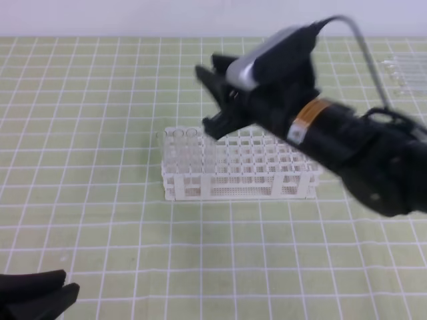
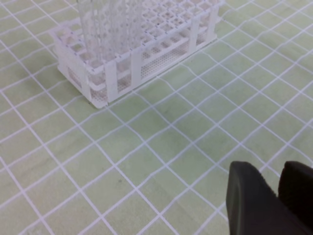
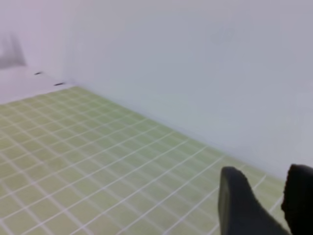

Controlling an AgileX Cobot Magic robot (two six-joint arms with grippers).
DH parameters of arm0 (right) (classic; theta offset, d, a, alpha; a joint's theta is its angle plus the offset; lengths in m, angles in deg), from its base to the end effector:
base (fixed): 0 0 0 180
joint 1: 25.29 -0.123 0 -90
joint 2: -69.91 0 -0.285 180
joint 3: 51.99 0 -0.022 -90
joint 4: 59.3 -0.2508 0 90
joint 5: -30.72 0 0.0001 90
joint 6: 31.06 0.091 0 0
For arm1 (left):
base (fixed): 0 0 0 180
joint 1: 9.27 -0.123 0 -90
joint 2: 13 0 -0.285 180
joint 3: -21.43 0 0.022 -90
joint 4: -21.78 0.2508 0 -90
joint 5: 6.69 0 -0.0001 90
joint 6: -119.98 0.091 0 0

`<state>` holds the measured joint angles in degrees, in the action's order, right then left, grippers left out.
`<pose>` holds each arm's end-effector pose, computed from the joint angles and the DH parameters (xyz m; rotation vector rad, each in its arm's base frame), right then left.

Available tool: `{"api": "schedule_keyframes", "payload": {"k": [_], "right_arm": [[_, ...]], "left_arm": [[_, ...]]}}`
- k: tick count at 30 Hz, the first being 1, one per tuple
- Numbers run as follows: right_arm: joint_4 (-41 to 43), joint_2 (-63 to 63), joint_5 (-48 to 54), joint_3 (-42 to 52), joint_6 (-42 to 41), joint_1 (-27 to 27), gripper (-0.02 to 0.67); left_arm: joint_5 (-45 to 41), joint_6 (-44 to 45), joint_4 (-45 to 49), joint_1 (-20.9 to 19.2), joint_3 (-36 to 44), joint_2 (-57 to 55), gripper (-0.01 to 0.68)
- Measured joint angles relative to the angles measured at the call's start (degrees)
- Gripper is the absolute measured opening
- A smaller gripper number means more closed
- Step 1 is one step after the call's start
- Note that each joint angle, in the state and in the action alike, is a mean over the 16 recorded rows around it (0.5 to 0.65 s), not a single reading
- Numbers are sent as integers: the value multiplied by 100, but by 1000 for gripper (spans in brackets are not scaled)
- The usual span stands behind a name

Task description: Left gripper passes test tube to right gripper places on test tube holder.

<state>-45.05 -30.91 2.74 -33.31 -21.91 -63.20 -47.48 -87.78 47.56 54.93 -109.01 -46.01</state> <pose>0.2878 0.2374 0.2949 -0.6635 1.4981 0.5559 0.0590 -0.0626 0.2883 0.8422 1.9354 -0.4597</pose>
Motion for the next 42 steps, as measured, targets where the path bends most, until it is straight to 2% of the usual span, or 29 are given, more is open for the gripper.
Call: {"api": "schedule_keyframes", "payload": {"k": [7,19,26,31,36,42], "right_arm": [[-6,1056,1309,3,-133,77,19],[196,2777,4935,20,-206,239,6],[355,3953,6507,198,-145,386,0],[434,4973,6865,696,126,435,-1],[739,6026,6765,1497,739,515,-1],[1190,7041,6184,2607,1585,1091,-1]], "left_arm": [[2,1,4,-1,1,-3,13],[-7,-1,-5,2,-1,5,13],[-2,0,1,1,0,3,13],[0,1,4,0,1,0,13],[5,2,10,-2,2,-5,13],[8,3,13,-5,2,-10,13]]}}
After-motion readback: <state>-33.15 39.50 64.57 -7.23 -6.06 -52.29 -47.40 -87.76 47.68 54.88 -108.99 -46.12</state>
